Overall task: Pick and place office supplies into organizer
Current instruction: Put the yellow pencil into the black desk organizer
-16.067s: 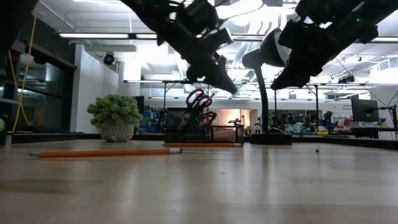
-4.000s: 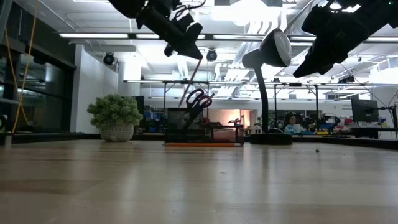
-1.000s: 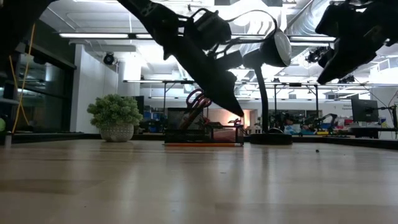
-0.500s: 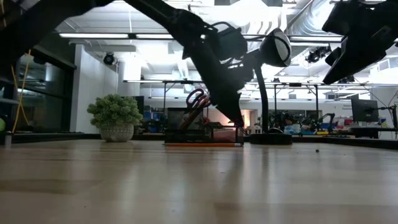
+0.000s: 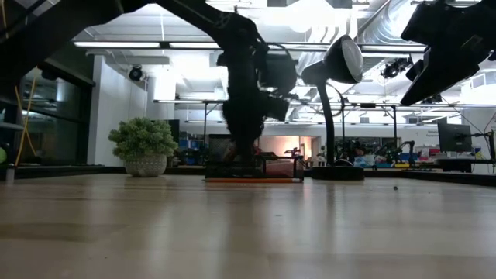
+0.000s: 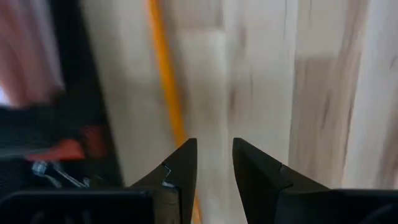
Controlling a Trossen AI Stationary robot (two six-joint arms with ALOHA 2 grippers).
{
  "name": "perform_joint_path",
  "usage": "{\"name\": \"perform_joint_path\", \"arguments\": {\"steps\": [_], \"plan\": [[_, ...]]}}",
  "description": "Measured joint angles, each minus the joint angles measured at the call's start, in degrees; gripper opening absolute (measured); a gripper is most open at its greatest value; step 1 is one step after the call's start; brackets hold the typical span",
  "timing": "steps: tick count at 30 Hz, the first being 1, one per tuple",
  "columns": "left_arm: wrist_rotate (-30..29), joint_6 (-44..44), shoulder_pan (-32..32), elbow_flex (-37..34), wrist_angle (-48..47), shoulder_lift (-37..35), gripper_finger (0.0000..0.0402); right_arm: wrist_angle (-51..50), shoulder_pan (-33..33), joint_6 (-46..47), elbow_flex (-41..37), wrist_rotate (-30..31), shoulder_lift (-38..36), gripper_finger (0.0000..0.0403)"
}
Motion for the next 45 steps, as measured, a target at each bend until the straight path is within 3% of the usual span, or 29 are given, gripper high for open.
{"name": "perform_joint_path", "arguments": {"steps": [8,15,20,33,45], "plan": [[-4.81,1.13,-1.43,-9.96,2.61,-10.07,0.0089,-0.05,0.00,-0.03,0.00,0.66,-0.02,0.0005],[-3.34,0.36,0.60,-27.91,19.97,-22.49,0.0089,-0.29,-0.02,-0.65,0.02,2.22,0.00,0.0002],[-0.03,-2.45,1.37,-37.82,30.33,-25.45,0.0089,0.00,-0.04,-1.40,0.02,2.18,-0.01,0.0004],[-7.96,-3.34,0.58,-43.89,30.23,-25.40,0.0089,1.40,-0.04,0.11,0.00,2.13,0.00,0.0003],[-7.17,-6.87,1.25,-43.89,30.70,-25.40,0.0089,1.40,-0.04,0.53,0.00,2.23,0.00,0.0001]]}}
